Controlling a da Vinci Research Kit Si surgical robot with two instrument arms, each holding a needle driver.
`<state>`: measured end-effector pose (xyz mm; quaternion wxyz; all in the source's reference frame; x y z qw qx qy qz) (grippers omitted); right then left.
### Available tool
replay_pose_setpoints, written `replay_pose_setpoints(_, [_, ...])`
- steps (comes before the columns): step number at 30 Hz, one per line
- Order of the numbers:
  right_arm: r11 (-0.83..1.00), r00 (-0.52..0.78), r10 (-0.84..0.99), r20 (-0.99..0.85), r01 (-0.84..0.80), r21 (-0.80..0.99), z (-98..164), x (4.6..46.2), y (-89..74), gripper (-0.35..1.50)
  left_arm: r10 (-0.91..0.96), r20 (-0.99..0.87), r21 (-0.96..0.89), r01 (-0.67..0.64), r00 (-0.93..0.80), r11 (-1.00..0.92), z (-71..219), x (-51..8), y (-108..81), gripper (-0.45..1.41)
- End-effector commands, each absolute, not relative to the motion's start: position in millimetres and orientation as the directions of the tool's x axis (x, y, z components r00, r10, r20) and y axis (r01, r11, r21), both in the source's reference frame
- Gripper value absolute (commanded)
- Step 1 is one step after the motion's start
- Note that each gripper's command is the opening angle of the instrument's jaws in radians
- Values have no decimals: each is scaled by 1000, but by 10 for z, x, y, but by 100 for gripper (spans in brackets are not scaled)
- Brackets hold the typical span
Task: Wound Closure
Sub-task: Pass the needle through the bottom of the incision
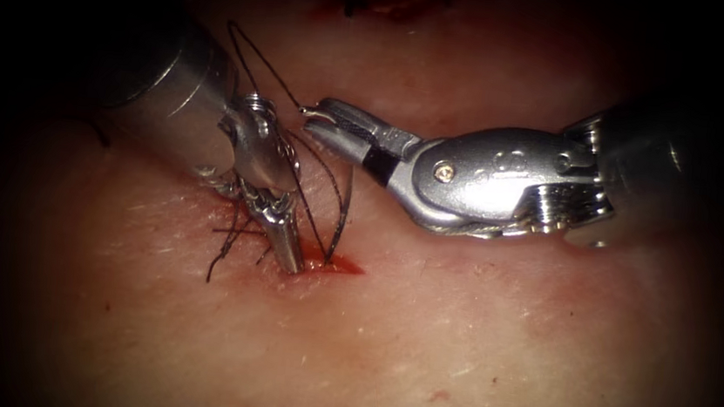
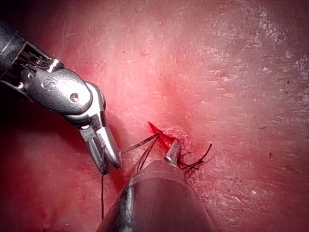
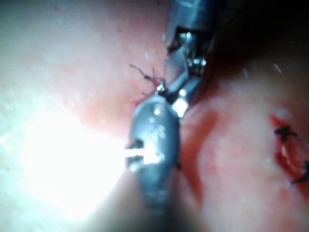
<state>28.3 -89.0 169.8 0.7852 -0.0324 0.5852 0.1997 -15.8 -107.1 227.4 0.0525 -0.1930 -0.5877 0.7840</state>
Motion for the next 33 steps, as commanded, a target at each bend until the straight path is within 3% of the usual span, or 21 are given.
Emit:
replay_pose_setpoints(1, [921,239,269,-933,-346,177,1699,291,-902,-35,308,-243,-943,149,-920,-298,2273,-167,-1086,-45])
replay_pose_setpoints(22, [941,284,194,-939,-324,96,1716,295,-918,-35,338,-271,-933,160,-901,-322,2268,-162,-1080,-45])
replay_pose_setpoints(33, [891,258,313,-914,-413,188,1714,298,-927,-35,470,-321,-895,102,-822,-434,2211,-158,-1043,-45])
